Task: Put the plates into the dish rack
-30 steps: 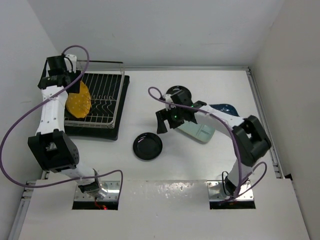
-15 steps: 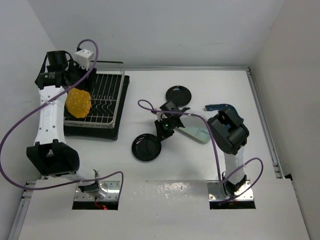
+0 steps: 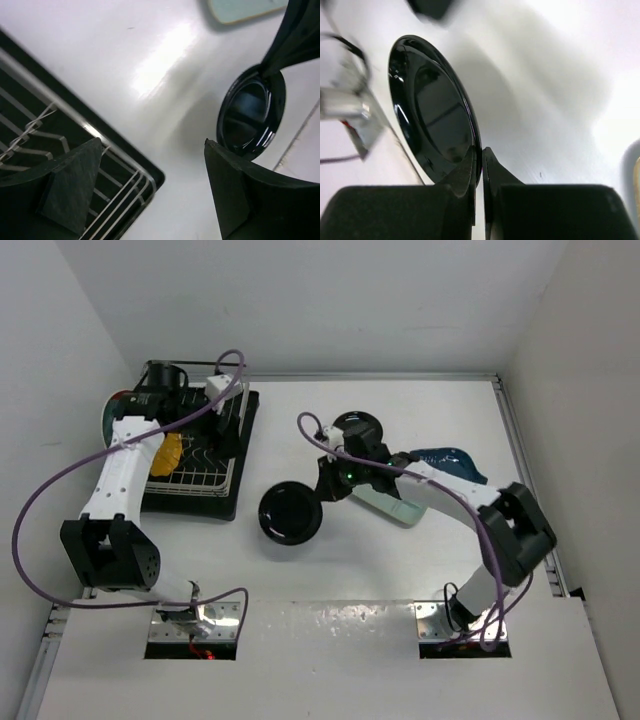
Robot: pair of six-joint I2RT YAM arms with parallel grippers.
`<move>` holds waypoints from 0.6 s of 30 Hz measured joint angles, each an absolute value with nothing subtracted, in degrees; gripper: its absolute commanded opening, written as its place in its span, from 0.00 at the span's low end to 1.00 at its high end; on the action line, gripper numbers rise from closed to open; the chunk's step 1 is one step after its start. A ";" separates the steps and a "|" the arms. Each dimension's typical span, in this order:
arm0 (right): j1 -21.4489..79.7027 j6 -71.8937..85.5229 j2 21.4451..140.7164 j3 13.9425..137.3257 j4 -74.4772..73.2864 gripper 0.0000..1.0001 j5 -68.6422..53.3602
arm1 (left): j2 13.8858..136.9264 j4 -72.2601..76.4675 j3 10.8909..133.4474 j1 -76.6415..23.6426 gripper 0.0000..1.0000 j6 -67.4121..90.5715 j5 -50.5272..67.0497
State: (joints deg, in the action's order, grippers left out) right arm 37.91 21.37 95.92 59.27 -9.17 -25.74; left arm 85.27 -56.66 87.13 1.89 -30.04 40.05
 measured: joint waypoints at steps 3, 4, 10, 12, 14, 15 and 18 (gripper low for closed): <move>37.95 21.34 90.54 60.71 -5.87 0.00 -25.65 | 85.27 -57.14 85.78 -0.82 0.91 -30.98 43.48; 37.95 21.37 89.58 61.36 -5.02 0.00 -25.61 | 85.27 -57.23 85.32 -1.72 0.91 -31.27 44.64; 37.95 21.54 88.33 64.27 -0.16 0.00 -25.23 | 85.43 -57.71 83.68 -7.70 0.89 -32.38 48.93; 37.95 21.74 88.33 64.31 0.47 0.00 -24.60 | 85.43 -57.87 83.68 -8.40 0.83 -32.58 50.15; 37.95 21.89 88.33 64.31 0.86 0.00 -23.94 | 85.43 -58.33 83.68 -8.51 0.62 -33.06 51.09; 37.95 22.06 88.33 64.31 1.15 0.00 -23.62 | 85.43 -58.63 83.68 -8.51 0.54 -33.71 51.42; 37.95 22.28 88.27 64.29 1.63 0.00 -22.83 | 85.47 -59.33 83.72 -8.49 0.09 -34.20 51.20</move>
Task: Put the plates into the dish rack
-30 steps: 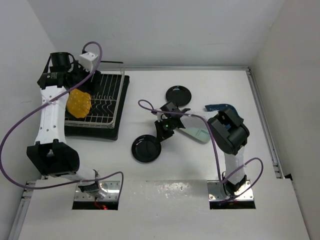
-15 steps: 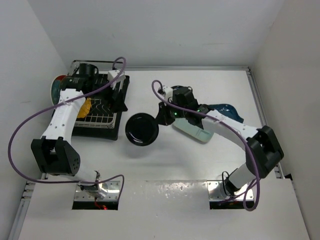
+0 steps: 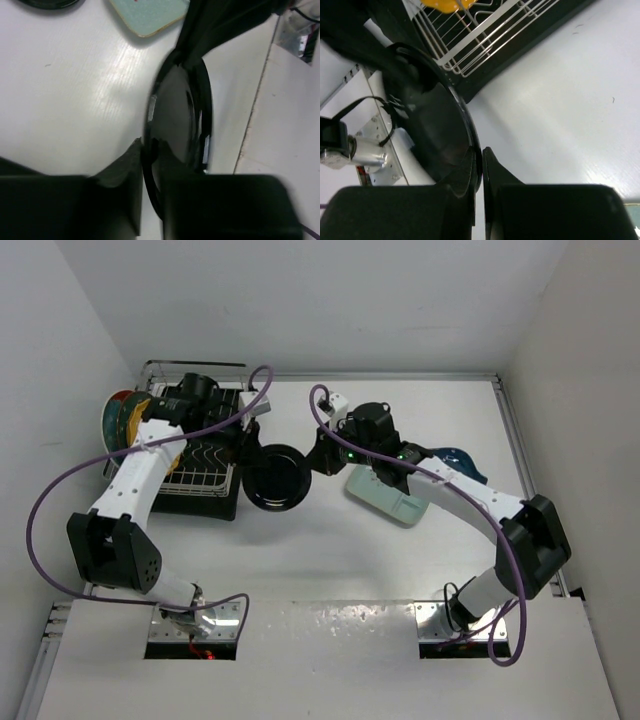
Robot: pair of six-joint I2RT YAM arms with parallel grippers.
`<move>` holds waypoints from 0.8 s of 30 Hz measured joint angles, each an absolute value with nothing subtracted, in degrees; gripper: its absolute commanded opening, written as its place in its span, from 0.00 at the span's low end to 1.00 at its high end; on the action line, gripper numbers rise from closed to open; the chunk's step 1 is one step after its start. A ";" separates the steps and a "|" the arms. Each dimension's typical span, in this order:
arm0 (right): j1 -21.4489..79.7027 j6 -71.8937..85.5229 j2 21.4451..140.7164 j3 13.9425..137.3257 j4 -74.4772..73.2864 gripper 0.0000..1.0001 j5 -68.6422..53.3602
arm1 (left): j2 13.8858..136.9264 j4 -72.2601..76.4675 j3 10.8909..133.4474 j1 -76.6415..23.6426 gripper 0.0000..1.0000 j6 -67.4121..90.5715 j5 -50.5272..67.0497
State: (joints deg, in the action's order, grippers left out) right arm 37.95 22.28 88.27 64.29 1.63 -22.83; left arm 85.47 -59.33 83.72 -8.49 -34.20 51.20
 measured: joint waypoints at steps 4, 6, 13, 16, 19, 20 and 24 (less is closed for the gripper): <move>38.30 22.11 87.90 64.18 1.61 0.35 -22.39 | 85.91 -59.55 84.31 -7.81 0.00 -33.80 50.87; 38.28 22.74 87.79 64.18 1.93 0.73 -21.65 | 86.15 -59.88 85.36 -7.16 0.00 -33.10 50.04; 37.98 23.59 84.36 63.48 3.57 1.00 -15.29 | 86.48 -59.29 96.79 -0.40 0.00 -25.89 40.23; 37.95 23.62 81.67 61.01 3.88 1.00 -12.23 | 86.41 -56.88 102.89 3.40 0.00 -21.71 32.05; 37.93 23.64 80.16 58.67 4.08 1.00 -10.28 | 85.76 -53.19 104.77 6.52 0.00 -19.14 21.19; 37.93 23.66 79.90 57.87 4.08 1.00 -9.72 | 85.67 -52.47 104.73 7.22 0.00 -18.85 18.24; 37.93 23.73 79.29 54.83 3.73 1.00 -8.36 | 85.67 -48.42 101.93 9.56 0.00 -18.83 8.36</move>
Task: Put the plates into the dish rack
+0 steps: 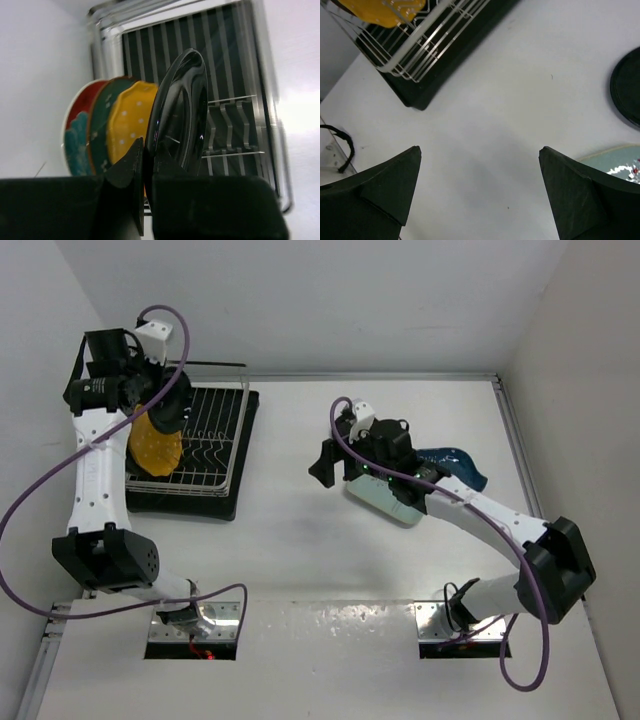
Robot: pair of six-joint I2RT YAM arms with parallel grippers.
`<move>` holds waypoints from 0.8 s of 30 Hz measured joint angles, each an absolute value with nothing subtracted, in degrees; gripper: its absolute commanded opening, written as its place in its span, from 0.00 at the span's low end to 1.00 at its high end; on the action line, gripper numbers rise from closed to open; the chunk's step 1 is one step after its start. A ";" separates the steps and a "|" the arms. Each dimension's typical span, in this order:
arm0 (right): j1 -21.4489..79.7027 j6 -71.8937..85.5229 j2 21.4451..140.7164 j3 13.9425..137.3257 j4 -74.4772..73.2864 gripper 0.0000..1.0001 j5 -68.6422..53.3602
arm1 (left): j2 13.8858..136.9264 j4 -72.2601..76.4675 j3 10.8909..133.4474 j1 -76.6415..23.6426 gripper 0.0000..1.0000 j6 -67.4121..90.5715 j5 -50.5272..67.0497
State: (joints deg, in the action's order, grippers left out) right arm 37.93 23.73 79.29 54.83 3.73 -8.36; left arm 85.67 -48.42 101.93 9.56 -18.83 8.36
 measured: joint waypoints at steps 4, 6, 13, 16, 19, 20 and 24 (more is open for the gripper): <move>37.93 23.24 78.06 52.90 2.37 1.00 -7.33 | 85.95 -44.05 97.67 10.22 0.00 -19.20 0.95; 37.91 22.83 77.19 52.45 2.09 1.00 -6.66 | 86.26 -41.41 95.53 10.22 0.00 -19.40 -2.55; 37.89 22.22 74.39 49.78 2.07 1.00 -4.82 | 86.41 -35.77 89.86 10.20 0.00 -20.25 -9.43; 37.89 22.22 74.39 49.50 1.87 1.00 -4.60 | 86.39 -33.12 86.65 10.22 0.00 -20.49 -10.50; 37.80 22.17 74.41 49.50 1.85 1.00 -4.58 | 86.39 -31.94 82.70 10.55 0.00 -20.47 -10.39; 37.67 22.11 74.43 49.50 1.85 1.00 -4.60 | 86.39 -31.64 81.47 10.72 0.00 -20.47 -10.35; 37.58 21.98 75.00 49.52 1.78 1.00 -4.62 | 86.41 -30.30 77.14 12.14 0.00 -19.92 -8.67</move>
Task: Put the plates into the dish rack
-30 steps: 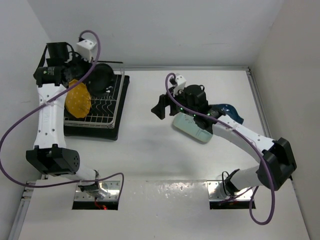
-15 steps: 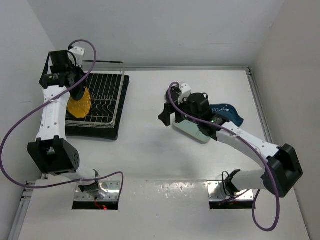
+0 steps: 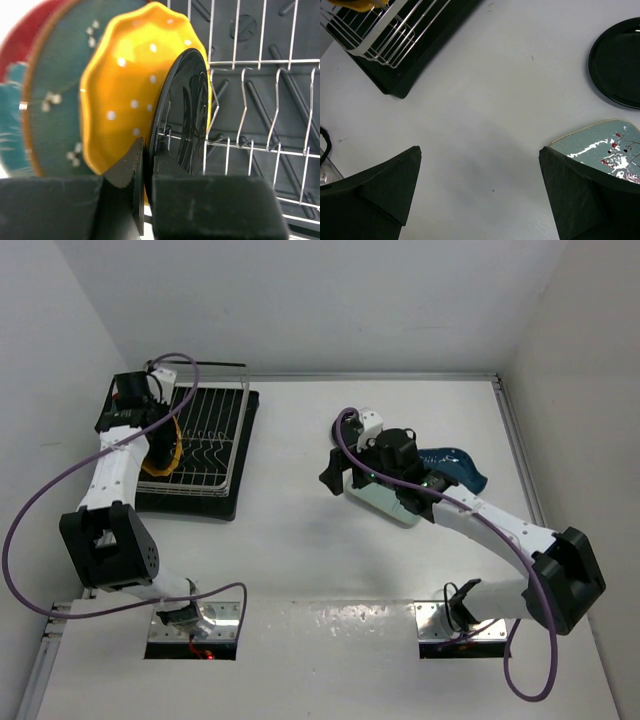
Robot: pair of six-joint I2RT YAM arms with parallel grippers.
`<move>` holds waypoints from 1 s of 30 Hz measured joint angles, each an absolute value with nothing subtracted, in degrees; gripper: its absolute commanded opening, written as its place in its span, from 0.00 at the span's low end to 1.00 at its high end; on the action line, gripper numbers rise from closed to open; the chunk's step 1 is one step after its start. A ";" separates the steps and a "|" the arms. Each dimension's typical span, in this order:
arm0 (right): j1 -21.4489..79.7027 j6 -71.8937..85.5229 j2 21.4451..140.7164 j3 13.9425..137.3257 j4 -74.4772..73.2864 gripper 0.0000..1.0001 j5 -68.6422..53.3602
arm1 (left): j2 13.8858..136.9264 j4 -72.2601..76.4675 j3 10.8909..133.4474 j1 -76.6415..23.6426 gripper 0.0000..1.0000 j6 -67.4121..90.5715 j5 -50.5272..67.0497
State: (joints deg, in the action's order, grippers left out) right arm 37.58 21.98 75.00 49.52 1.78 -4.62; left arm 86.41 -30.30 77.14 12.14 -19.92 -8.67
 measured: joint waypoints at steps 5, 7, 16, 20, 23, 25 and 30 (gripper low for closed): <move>37.17 21.61 75.81 49.54 1.13 1.00 -4.64 | 86.43 -28.80 74.91 14.87 0.12 -18.65 -3.36; 36.73 21.65 76.16 49.63 0.78 1.00 -4.64 | 86.76 -28.56 74.70 16.01 0.21 -18.24 -0.97; 26.06 25.65 87.39 61.39 -8.58 0.98 -5.30 | 89.17 -27.53 74.78 17.19 0.59 -17.02 3.01; 19.88 27.99 96.36 69.97 -11.99 0.72 -5.87 | 89.14 -28.12 75.64 17.19 0.65 -16.53 4.51; 16.53 30.15 102.94 75.46 -13.72 0.79 -5.21 | 88.86 -29.08 77.56 17.17 0.67 -16.38 4.95; 14.61 31.35 108.84 80.38 -15.14 0.80 -4.03 | 88.47 -30.50 79.75 17.04 0.68 -16.38 4.95; 12.93 32.67 121.14 89.45 -18.68 0.79 -1.87 | 87.61 -33.78 85.52 16.51 0.68 -16.43 5.37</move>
State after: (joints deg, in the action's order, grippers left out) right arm 12.93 32.67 121.14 89.45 -18.68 -1.87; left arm 87.61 -33.78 85.52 16.51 -16.43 5.37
